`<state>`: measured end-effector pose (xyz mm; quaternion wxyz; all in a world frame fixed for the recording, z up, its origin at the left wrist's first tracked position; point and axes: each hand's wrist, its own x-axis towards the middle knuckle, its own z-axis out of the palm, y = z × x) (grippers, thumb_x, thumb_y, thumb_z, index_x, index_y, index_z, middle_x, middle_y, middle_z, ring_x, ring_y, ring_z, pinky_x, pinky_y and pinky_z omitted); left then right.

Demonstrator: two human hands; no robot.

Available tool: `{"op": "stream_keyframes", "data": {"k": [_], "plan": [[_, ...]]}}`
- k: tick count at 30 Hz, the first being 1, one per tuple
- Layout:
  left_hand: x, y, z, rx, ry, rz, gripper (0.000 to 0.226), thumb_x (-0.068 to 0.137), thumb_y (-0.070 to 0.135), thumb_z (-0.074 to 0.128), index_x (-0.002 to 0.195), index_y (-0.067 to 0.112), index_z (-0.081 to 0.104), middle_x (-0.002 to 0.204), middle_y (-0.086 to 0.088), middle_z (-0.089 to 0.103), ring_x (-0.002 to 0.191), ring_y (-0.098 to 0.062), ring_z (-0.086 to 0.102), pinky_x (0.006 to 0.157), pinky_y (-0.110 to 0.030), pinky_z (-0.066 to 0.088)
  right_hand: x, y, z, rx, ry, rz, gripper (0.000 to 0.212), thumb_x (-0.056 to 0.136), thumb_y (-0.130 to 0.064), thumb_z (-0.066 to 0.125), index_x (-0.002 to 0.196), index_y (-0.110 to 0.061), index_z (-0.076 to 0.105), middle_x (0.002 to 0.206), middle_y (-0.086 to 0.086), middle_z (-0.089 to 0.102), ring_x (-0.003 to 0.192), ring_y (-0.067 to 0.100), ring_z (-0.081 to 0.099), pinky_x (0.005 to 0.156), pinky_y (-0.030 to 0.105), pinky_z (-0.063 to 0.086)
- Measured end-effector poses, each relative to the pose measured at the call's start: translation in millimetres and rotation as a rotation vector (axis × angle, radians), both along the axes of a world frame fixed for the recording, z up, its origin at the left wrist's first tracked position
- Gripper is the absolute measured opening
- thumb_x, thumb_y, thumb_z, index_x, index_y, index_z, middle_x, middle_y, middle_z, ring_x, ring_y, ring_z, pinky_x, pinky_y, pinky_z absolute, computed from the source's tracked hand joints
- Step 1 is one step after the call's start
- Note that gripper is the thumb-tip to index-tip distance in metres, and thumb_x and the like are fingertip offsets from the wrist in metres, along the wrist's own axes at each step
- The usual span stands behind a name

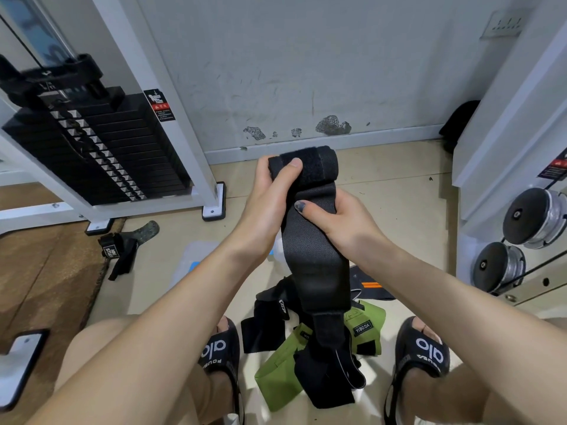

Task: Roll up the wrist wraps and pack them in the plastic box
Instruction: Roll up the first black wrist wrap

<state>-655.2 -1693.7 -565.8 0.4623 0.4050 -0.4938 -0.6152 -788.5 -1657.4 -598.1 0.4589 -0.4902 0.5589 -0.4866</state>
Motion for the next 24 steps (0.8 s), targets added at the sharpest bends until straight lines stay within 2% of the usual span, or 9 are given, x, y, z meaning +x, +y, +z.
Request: {"op": "stream_keyframes", "data": {"k": [2, 6, 9, 12, 15, 17, 19, 21, 24], "plan": [[2, -1, 2, -0.003, -0.008, 0.016, 0.021, 0.103, 0.033, 0.059, 0.118, 0.019, 0.056, 0.122, -0.007, 0.071, 0.117, -0.019, 0.068, 0.111, -0.047, 0.049, 0, -1, 2, 0.011, -0.040, 0.070, 0.024, 0.098, -0.029, 0.067, 0.120, -0.023, 0.069, 0.112, -0.006, 0.077, 0.107, 0.013, 0.072, 0.095, 0.036, 0.056], [2, -3, 4, 0.020, -0.010, 0.043, 0.035, 0.101, 0.039, 0.056, 0.129, 0.017, 0.059, 0.125, -0.003, 0.073, 0.119, -0.017, 0.069, 0.110, -0.046, 0.049, 1, -3, 3, 0.040, 0.048, 0.069, 0.059, 0.082, -0.068, 0.056, 0.129, -0.033, 0.058, 0.122, -0.014, 0.071, 0.118, 0.006, 0.064, 0.108, 0.042, 0.048], [2, -4, 5, 0.053, 0.014, 0.042, 0.042, 0.101, 0.041, 0.056, 0.133, 0.014, 0.060, 0.128, -0.005, 0.072, 0.119, -0.020, 0.069, 0.111, -0.050, 0.048, 4, -2, 1, 0.069, 0.045, 0.040, 0.057, 0.082, -0.074, 0.051, 0.121, -0.033, 0.060, 0.118, -0.003, 0.072, 0.114, 0.013, 0.067, 0.107, 0.047, 0.048], [2, -4, 6, 0.060, 0.024, 0.041, 0.050, 0.095, 0.045, 0.058, 0.133, 0.013, 0.060, 0.129, -0.006, 0.071, 0.121, -0.022, 0.068, 0.111, -0.050, 0.048, 5, -1, 2, 0.038, -0.032, 0.011, 0.031, 0.099, -0.046, 0.057, 0.122, -0.027, 0.066, 0.115, -0.005, 0.075, 0.112, 0.013, 0.069, 0.106, 0.044, 0.051], [3, -4, 5, 0.038, -0.007, 0.030, 0.036, 0.098, 0.041, 0.058, 0.125, 0.017, 0.061, 0.120, -0.001, 0.074, 0.115, -0.017, 0.070, 0.105, -0.044, 0.052, 2, -3, 6, 0.081, -0.116, 0.033, 0.020, 0.104, -0.025, 0.058, 0.119, -0.019, 0.070, 0.111, -0.001, 0.078, 0.107, 0.017, 0.072, 0.097, 0.038, 0.055], [3, -4, 3, 0.000, -0.053, 0.019, 0.023, 0.100, 0.040, 0.059, 0.115, 0.023, 0.060, 0.114, 0.003, 0.075, 0.112, -0.014, 0.070, 0.103, -0.041, 0.052, -1, -5, 10, 0.153, -0.195, 0.061, 0.017, 0.103, -0.019, 0.058, 0.110, -0.017, 0.073, 0.105, 0.002, 0.079, 0.098, 0.018, 0.074, 0.088, 0.035, 0.056], [3, -3, 1, -0.039, -0.104, 0.018, 0.021, 0.097, 0.043, 0.059, 0.110, 0.027, 0.060, 0.113, 0.005, 0.074, 0.113, -0.013, 0.069, 0.105, -0.042, 0.051, -2, -6, 11, 0.161, -0.160, 0.062, 0.017, 0.102, -0.017, 0.057, 0.108, -0.018, 0.073, 0.104, 0.002, 0.079, 0.098, 0.018, 0.074, 0.089, 0.035, 0.056], [3, -4, 2, -0.035, -0.102, 0.026, 0.023, 0.094, 0.046, 0.059, 0.107, 0.027, 0.060, 0.108, 0.007, 0.074, 0.111, -0.013, 0.070, 0.107, -0.044, 0.050, -1, -5, 12, 0.103, -0.110, 0.049, 0.021, 0.103, -0.016, 0.055, 0.117, -0.019, 0.070, 0.111, 0.000, 0.077, 0.107, 0.017, 0.072, 0.096, 0.035, 0.055], [4, -8, 4, 0.009, -0.062, 0.045, 0.030, 0.088, 0.050, 0.060, 0.105, 0.025, 0.061, 0.103, 0.008, 0.074, 0.105, -0.012, 0.071, 0.106, -0.045, 0.051, 3, -2, 9, 0.038, -0.191, 0.073, 0.025, 0.106, -0.014, 0.053, 0.128, -0.018, 0.063, 0.121, 0.001, 0.074, 0.116, 0.018, 0.069, 0.099, 0.033, 0.054]]}}
